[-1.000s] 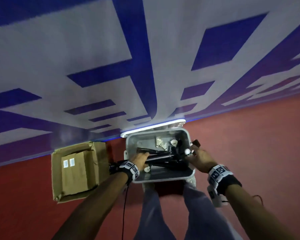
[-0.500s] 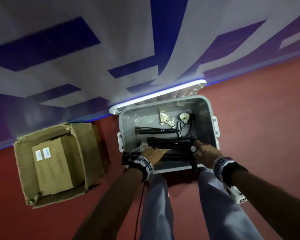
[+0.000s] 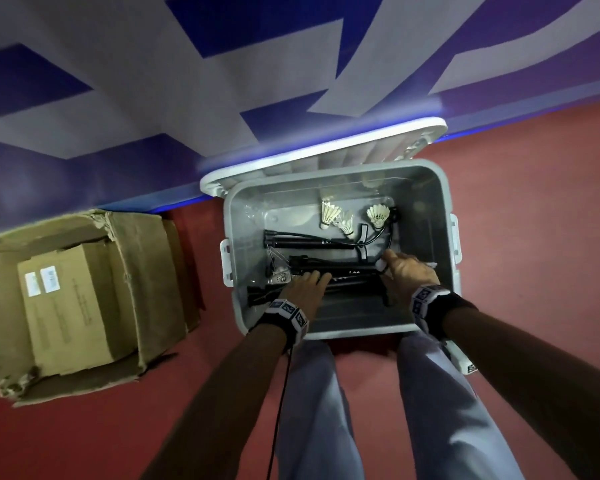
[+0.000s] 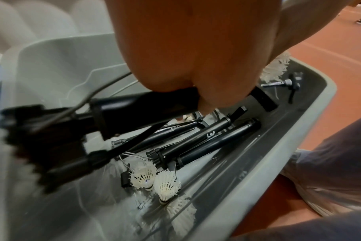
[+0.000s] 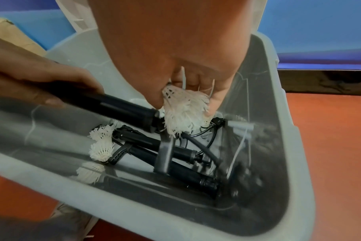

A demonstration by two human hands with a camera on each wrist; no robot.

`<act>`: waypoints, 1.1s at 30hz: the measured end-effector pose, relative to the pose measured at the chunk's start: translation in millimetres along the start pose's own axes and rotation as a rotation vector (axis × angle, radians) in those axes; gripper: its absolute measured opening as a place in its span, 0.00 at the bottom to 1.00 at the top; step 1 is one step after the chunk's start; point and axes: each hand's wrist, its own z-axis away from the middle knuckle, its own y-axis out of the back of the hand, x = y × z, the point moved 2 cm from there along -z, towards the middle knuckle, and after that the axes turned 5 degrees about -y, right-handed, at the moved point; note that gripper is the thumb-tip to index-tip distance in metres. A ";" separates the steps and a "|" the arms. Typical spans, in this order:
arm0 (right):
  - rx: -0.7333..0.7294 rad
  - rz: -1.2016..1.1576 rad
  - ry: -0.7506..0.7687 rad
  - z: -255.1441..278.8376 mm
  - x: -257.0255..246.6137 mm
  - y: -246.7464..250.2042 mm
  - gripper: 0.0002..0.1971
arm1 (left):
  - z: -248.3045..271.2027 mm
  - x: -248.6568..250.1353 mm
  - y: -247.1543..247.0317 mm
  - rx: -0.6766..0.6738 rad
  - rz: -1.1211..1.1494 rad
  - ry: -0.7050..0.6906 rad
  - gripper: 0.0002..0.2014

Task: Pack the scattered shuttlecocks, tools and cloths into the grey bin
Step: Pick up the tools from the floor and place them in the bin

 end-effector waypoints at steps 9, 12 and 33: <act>-0.008 0.135 0.049 -24.1 -16.8 23.8 0.23 | -1.9 4.5 18.1 -0.062 0.253 0.033 0.30; -0.018 0.163 0.107 -30.5 -28.8 38.7 0.27 | 2.8 3.8 36.9 0.009 0.286 0.092 0.29; 0.411 -0.771 0.303 304.9 -138.5 418.1 0.20 | 329.8 127.0 449.4 1.049 0.599 0.010 0.16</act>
